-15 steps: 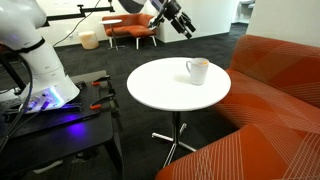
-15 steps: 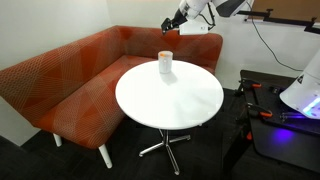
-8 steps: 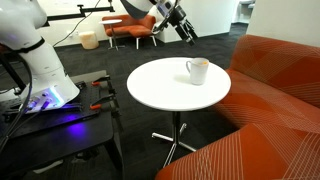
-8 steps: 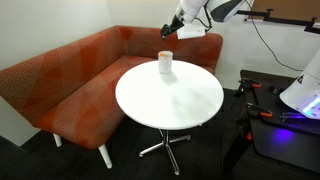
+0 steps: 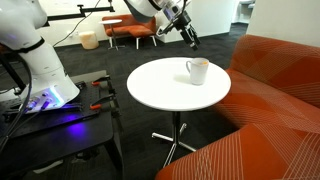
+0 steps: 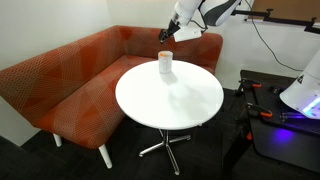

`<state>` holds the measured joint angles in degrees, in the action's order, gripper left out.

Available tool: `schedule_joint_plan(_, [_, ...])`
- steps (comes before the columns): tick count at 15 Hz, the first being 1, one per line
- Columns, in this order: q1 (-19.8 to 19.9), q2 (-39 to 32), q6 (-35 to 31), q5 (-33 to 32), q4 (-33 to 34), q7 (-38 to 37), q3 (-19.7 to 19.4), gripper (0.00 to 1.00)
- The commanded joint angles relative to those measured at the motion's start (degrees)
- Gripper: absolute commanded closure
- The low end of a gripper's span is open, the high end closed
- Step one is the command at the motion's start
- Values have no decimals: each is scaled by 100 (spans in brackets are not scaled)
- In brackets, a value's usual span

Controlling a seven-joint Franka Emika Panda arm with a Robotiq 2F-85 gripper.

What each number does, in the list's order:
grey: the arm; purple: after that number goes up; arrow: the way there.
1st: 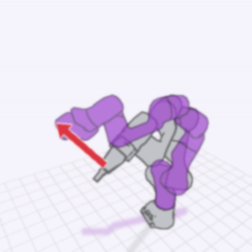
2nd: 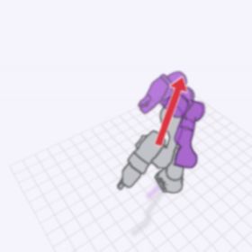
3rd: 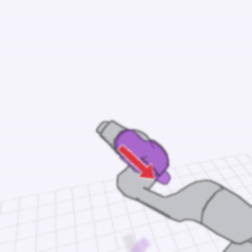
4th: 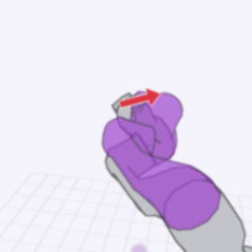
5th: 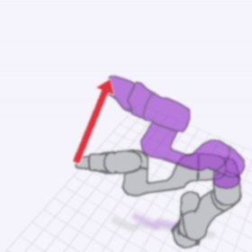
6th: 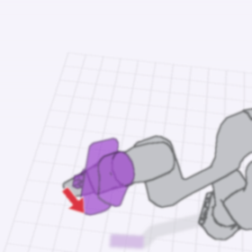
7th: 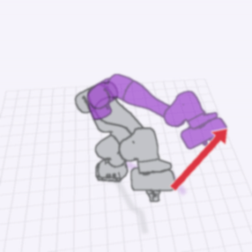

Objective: Place the marker on the table

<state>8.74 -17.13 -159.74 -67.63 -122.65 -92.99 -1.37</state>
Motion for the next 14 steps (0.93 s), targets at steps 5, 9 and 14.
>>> schedule_joint_plan(5, [24, -434, 92, 205, 370, 335, 36, 14])
schedule_joint_plan(9, [39, -576, 79, 241, 438, 361, 43, 21])
schedule_joint_plan(14, [71, -694, 38, 326, 484, 419, 59, 29])
